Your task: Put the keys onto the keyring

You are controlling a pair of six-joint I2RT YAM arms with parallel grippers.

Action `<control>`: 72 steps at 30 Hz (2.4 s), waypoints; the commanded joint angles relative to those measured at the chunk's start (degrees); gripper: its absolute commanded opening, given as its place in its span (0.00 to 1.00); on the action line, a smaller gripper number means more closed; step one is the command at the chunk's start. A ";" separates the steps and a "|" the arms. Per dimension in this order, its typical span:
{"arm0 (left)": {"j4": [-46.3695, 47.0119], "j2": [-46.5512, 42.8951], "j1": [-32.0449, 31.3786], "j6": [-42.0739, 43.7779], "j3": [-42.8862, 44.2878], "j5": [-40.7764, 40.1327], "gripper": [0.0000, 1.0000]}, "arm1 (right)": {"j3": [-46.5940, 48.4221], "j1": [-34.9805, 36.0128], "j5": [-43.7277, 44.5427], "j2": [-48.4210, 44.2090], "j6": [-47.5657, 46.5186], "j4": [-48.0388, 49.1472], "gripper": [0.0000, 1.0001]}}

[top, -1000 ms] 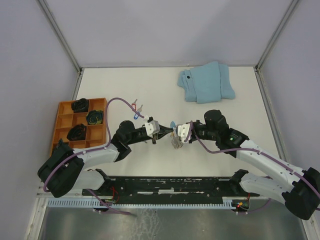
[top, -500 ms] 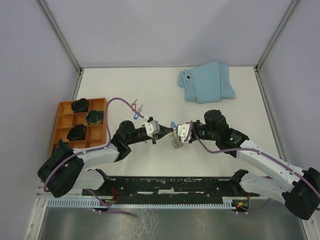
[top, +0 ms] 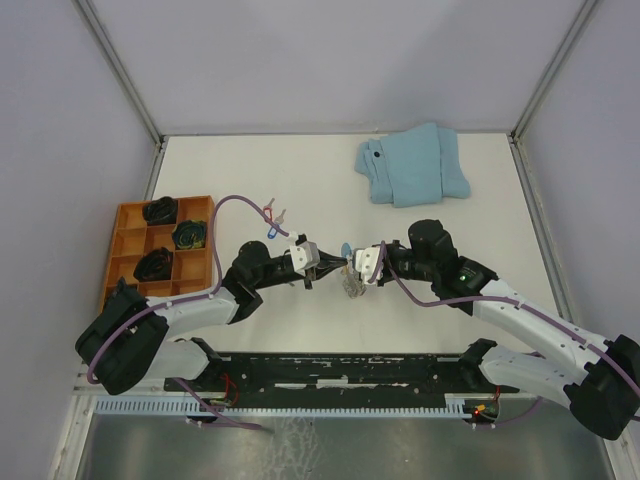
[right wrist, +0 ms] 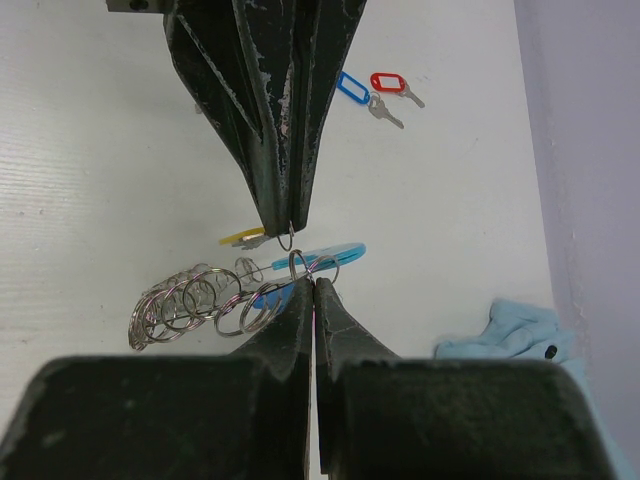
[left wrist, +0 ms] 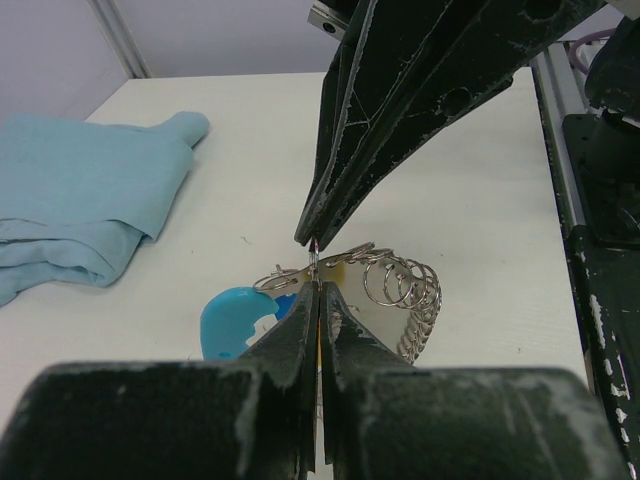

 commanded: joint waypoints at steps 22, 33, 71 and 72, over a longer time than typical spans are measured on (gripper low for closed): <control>3.52 0.83 -0.11 -3.13 2.51 -0.71 0.03 | 0.52 0.26 -1.29 -1.43 1.10 2.93 0.01; 3.73 -0.04 -0.11 -3.44 1.71 -1.62 0.03 | 0.54 0.28 0.63 -1.67 2.10 3.04 0.01; 4.51 1.19 -0.11 -3.64 2.67 -1.04 0.03 | 0.25 0.21 -0.14 -1.44 3.18 3.74 0.01; 4.51 1.27 -0.10 -3.67 2.66 -1.05 0.03 | 0.25 0.24 -0.14 -1.46 3.26 3.66 0.01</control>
